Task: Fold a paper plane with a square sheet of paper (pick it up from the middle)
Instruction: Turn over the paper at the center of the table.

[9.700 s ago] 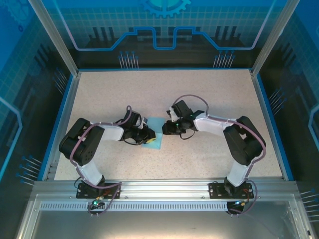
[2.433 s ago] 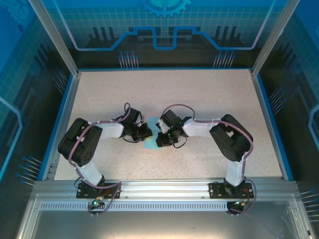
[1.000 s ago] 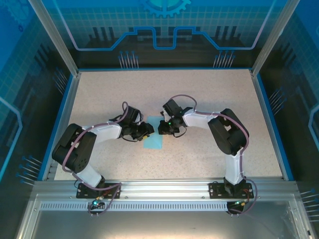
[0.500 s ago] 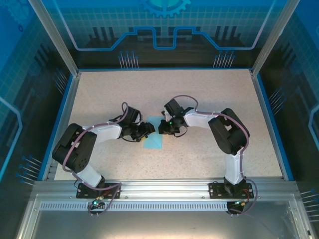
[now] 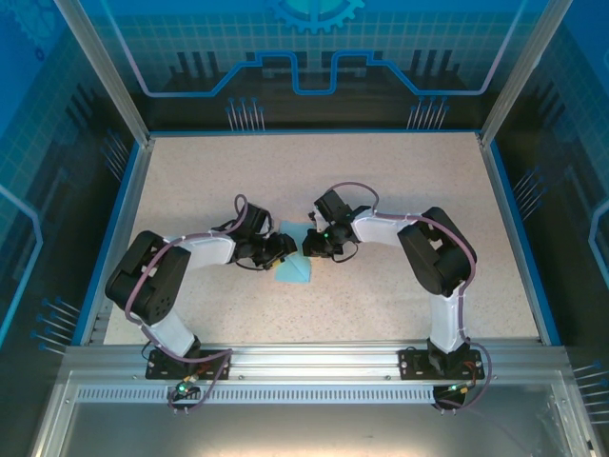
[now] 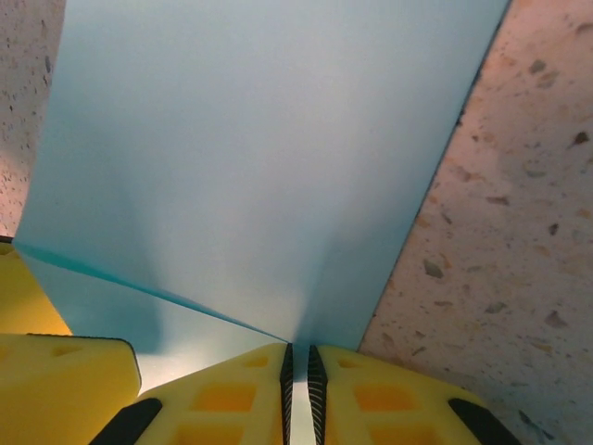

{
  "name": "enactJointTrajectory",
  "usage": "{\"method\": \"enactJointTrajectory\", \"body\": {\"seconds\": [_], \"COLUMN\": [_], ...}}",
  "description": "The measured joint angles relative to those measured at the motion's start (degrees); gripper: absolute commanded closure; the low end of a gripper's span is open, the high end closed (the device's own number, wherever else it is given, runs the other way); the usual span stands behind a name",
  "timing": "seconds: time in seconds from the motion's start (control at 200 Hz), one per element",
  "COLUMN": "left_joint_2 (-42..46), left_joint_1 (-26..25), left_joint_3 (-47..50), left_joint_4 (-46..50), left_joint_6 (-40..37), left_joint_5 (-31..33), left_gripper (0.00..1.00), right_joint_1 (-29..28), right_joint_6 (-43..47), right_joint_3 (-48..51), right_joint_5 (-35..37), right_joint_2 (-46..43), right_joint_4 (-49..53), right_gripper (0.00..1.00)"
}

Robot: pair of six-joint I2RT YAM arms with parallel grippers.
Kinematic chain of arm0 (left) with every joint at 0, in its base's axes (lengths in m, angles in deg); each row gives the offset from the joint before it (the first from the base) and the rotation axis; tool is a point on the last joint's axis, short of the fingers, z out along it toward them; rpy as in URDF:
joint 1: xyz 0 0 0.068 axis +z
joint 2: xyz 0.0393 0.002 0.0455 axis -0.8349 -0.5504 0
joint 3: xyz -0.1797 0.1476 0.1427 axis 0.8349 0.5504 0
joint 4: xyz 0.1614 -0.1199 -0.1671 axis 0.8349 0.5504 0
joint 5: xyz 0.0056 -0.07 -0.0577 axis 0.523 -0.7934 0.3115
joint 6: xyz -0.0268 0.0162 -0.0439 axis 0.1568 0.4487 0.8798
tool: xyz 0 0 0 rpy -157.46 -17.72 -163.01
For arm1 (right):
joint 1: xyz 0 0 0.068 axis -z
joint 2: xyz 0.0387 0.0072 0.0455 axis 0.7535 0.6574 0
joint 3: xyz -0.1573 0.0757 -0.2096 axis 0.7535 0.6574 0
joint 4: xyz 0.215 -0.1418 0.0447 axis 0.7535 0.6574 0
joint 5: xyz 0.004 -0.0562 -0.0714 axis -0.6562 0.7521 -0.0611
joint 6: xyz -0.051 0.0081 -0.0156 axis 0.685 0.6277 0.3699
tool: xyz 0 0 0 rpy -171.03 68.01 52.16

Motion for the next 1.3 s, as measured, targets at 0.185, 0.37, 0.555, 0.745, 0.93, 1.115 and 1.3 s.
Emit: {"method": "enactJointTrajectory", "body": {"seconds": [0.185, 0.37, 0.555, 0.745, 0.93, 1.115, 1.3], "left_joint_2": [-0.1, -0.1, -0.1, -0.1, 1.2, 7.6, 14.3], "left_joint_1": [0.0, 0.0, 0.0, 0.0, -0.2, -0.7, -3.0], "left_joint_3": [-0.7, -1.2, -1.4, -1.4, -1.4, -4.9, -13.5], "left_joint_4": [0.1, 0.2, -0.2, -1.0, 0.0, 10.8, 25.3], "left_joint_6": [-0.2, -1.1, -1.3, -2.2, -4.5, -9.5, -14.3], "left_joint_5": [0.0, 0.1, 0.0, 0.0, 1.2, 8.2, 21.2], "left_gripper": [0.61, 0.69, 0.79, 0.93, 0.98, 0.97, 0.97], "right_joint_1": [0.0, 0.2, 0.2, 0.7, 3.1, 6.3, 7.7], "right_joint_6": [0.0, 0.0, -0.2, -1.2, -1.9, -0.9, -0.4], "right_joint_3": [0.1, 0.2, 0.2, 1.2, 5.4, 8.9, 14.6], "right_joint_5": [-0.2, -0.5, -0.5, -2.1, -1.7, 4.0, 10.2], "right_joint_2": [0.0, 0.0, 0.0, -0.4, -6.9, -21.6, -31.8], "right_joint_4": [-0.4, -0.4, -0.5, -2.1, -2.4, -1.4, -0.9], "right_gripper": [0.85, 0.86, 0.85, 0.79, 0.54, 0.36, 0.24]}}
